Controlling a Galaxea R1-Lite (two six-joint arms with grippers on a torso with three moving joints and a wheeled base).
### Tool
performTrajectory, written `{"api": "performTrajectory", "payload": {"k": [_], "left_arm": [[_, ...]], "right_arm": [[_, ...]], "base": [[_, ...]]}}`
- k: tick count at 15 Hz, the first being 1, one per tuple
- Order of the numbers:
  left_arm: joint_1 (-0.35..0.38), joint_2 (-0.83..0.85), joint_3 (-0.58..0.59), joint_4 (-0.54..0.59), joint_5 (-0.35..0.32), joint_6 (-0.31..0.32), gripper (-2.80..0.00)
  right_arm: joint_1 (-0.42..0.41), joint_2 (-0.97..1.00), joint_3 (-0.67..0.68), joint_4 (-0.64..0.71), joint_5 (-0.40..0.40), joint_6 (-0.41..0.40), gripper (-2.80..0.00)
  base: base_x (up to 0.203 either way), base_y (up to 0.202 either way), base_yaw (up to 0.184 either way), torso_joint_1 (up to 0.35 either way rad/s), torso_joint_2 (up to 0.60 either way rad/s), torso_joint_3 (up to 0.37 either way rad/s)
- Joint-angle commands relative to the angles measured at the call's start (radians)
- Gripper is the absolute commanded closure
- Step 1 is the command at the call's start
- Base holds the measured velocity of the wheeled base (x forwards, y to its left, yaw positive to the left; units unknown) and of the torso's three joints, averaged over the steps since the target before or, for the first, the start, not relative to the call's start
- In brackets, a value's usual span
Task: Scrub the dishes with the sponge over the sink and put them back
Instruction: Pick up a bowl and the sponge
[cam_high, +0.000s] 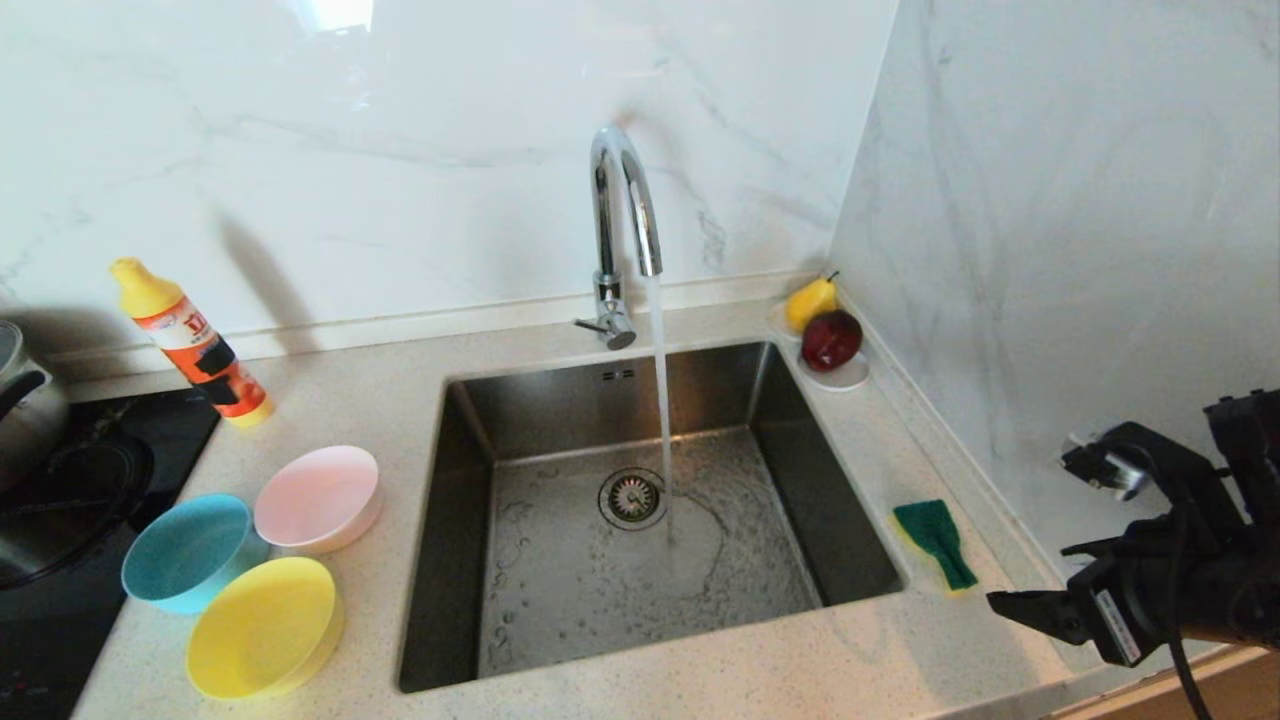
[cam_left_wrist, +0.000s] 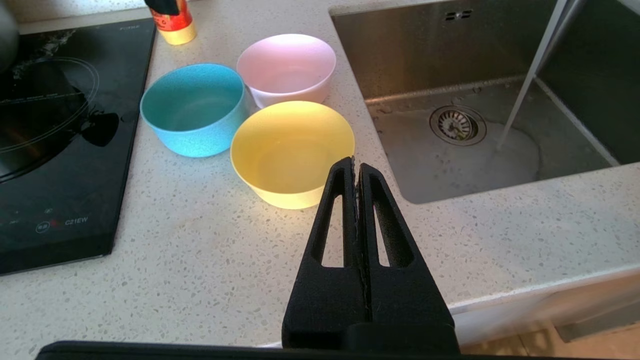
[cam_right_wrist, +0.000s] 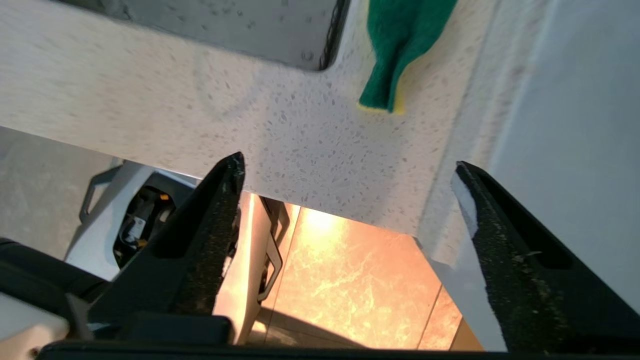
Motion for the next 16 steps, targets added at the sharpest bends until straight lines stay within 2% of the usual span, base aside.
{"api": "performTrajectory", "payload": {"k": [1, 7, 16], "left_arm": [[0.000, 0.002, 0.017, -0.001, 0.000, 0.000, 0.00], [0.000, 0.002, 0.017, -0.001, 0.000, 0.000, 0.00], [0.000, 0.002, 0.017, -0.001, 0.000, 0.000, 0.00]], "right_arm": [[-0.002, 0.054, 0.033, -0.032, 0.000, -0.002, -2.80], [-0.007, 0.160, 0.077, -0.095, 0.000, -0.003, -2.80], [-0.023, 0.356, 0.114, -0.338, -0.007, -0.002, -2.80]], "base": [[0.000, 0.000, 0.000, 0.000, 0.00, 0.000], [0.000, 0.000, 0.000, 0.000, 0.00, 0.000], [0.000, 0.000, 0.000, 0.000, 0.00, 0.000]]}}
